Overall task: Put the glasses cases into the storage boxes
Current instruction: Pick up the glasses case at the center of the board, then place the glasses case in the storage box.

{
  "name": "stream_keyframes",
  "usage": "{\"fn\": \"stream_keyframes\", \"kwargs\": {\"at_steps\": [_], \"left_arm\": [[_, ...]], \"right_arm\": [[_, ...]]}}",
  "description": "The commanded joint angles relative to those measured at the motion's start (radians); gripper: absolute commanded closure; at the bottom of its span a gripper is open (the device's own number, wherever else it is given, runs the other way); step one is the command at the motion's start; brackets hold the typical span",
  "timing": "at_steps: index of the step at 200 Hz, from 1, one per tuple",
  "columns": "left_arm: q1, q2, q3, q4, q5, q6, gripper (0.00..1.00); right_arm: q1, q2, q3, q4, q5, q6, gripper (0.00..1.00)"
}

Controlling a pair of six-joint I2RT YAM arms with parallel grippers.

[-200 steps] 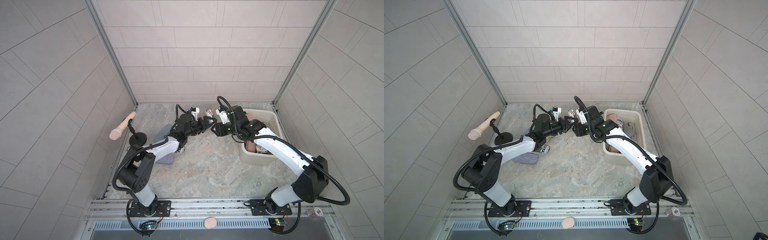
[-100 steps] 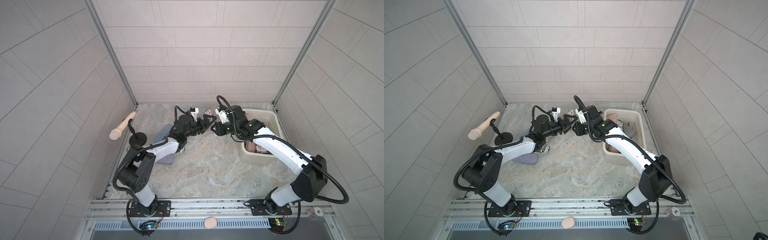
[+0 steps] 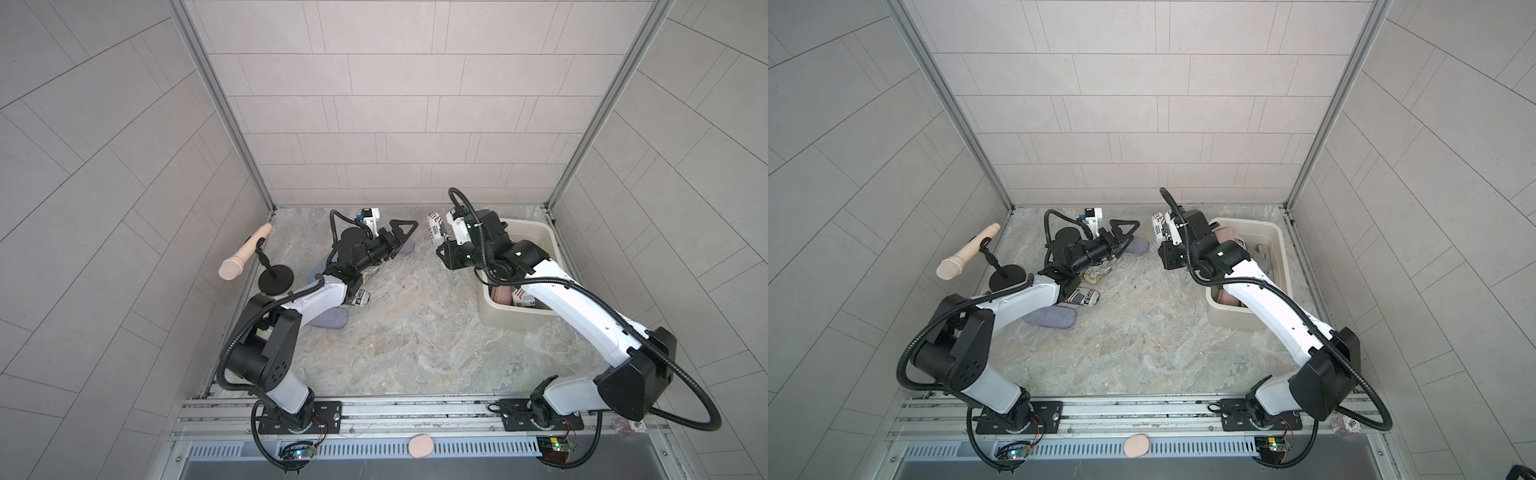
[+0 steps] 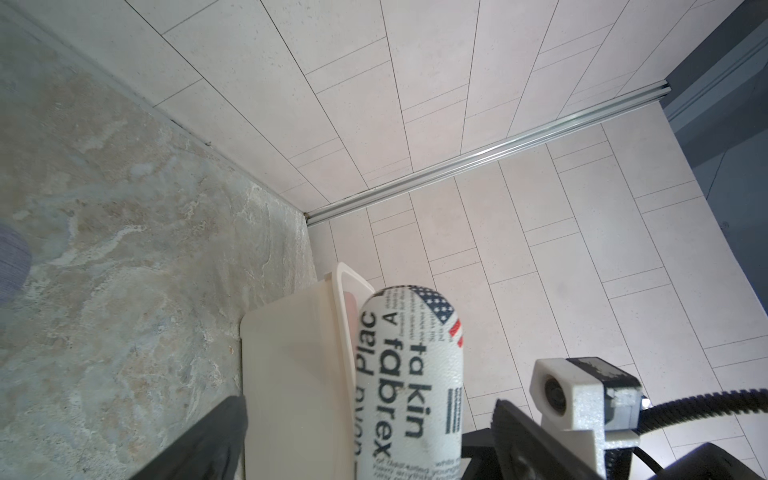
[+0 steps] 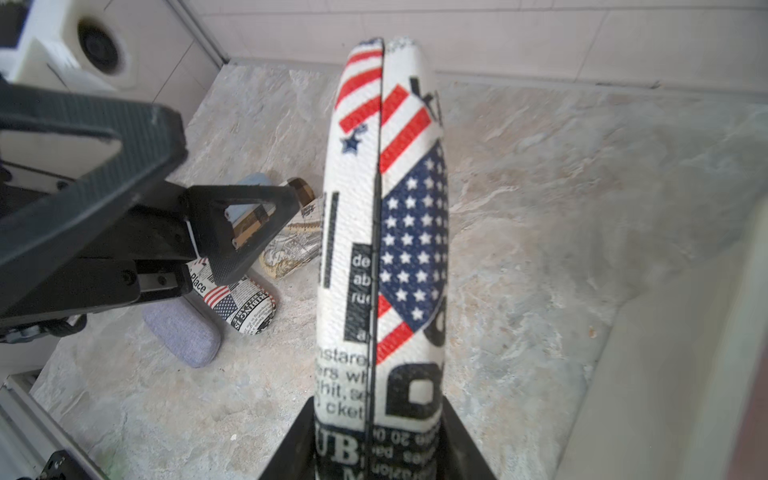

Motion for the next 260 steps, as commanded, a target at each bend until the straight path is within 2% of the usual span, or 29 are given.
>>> {"fn": "stream_keyframes", "kwargs": {"at_steps": [1,24,58,74,95,119,154,214,226,240,260], "left_arm": [[0.000,-0.052,-0.015,-0.068,-0.042,0.052,0.01],[-0.001,-0.077,-0.024,-0.119,-0.078,0.085,0.02],[-0.003,-0.079,-0.016,-0.135,-0.073,0.091,0.02],[-0.003,-0.066,-0.015,-0.129,-0.069,0.078,0.03],[-0.004,-0.049,-0.007,-0.125,-0.055,0.067,0.04],[-0.001,-0.047,-0.005,-0.130,-0.051,0.068,0.05],[-0.001,-0.066,-0.001,-0.158,-0.056,0.093,0.05],[-0.001,-0.059,0.007,-0.187,-0.058,0.103,0.05],[-0.001,-0.061,0.008,-0.189,-0.058,0.106,0.05],[-0.001,-0.062,0.010,-0.190,-0.056,0.108,0.05],[-0.001,-0.059,0.013,-0.193,-0.056,0.108,0.05]], "right_arm": [[-0.051,-0.090,-0.034,-0.055,0.099,-0.026,0.84],[-0.155,-0.182,-0.089,-0.104,0.103,-0.026,0.84],[-0.335,-0.325,-0.207,-0.160,0.159,-0.047,0.84],[-0.434,-0.335,-0.222,-0.189,0.141,-0.062,0.85],[-0.505,-0.272,-0.198,-0.220,0.090,-0.122,0.85],[-0.512,-0.148,-0.104,-0.265,0.135,-0.212,0.86],[-0.512,0.024,0.043,-0.373,0.254,-0.234,0.86],[-0.510,0.198,0.125,-0.378,0.355,-0.259,0.84],[-0.503,0.220,0.132,-0.380,0.369,-0.253,0.80],[-0.488,0.226,0.126,-0.369,0.400,-0.247,0.64],[-0.482,0.212,0.120,-0.354,0.356,-0.249,0.53]]}}
